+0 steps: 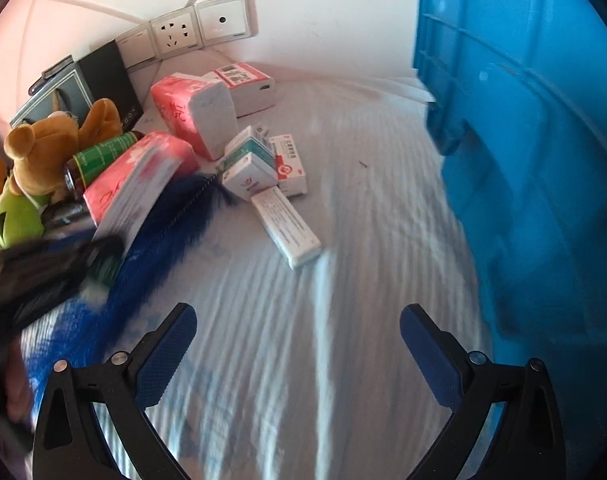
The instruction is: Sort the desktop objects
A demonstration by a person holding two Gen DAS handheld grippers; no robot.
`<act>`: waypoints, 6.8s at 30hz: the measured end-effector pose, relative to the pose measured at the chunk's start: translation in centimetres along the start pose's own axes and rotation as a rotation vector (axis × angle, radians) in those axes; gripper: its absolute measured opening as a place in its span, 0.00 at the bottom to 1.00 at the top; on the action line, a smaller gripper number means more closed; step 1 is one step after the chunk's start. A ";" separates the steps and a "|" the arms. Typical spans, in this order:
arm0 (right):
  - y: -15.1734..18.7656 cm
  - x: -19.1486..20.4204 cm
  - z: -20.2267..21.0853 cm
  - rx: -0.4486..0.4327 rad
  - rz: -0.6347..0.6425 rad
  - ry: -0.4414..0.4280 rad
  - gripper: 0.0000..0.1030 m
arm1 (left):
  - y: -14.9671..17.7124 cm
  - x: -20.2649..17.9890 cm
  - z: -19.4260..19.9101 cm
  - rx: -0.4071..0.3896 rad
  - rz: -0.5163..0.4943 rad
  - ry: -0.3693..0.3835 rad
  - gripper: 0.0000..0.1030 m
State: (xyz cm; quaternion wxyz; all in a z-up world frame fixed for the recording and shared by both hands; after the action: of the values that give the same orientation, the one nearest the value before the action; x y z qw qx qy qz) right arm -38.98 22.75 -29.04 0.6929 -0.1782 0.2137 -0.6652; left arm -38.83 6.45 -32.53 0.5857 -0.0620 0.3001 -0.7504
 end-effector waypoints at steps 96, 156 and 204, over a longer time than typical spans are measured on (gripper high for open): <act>21.9 1.7 15.8 0.094 0.196 -0.079 0.25 | 22.7 -10.4 7.9 0.152 0.031 -0.045 0.30; 15.0 -33.8 37.4 -0.536 -0.245 0.420 0.30 | 8.7 -48.6 27.2 -0.430 -0.521 0.186 0.51; -13.3 9.9 22.8 -0.321 0.098 -0.143 1.00 | -10.9 20.7 23.9 -0.108 0.229 -0.321 0.70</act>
State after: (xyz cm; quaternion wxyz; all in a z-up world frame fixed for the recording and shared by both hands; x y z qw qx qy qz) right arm -37.87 11.32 -3.29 0.7006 -0.3225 0.2759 -0.5736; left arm -43.73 -20.06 -12.75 0.7034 -0.1775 0.2477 -0.6421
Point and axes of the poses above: each gripper's, at about its wrist camera, not at the fingertips, and z roughly against the way its jaws point, x to its left, y to its underside, the point moved 6 cm from there along -z, roughly the way its jaws point, and after that the axes turned 9 degrees about y, right-handed, at the moved point
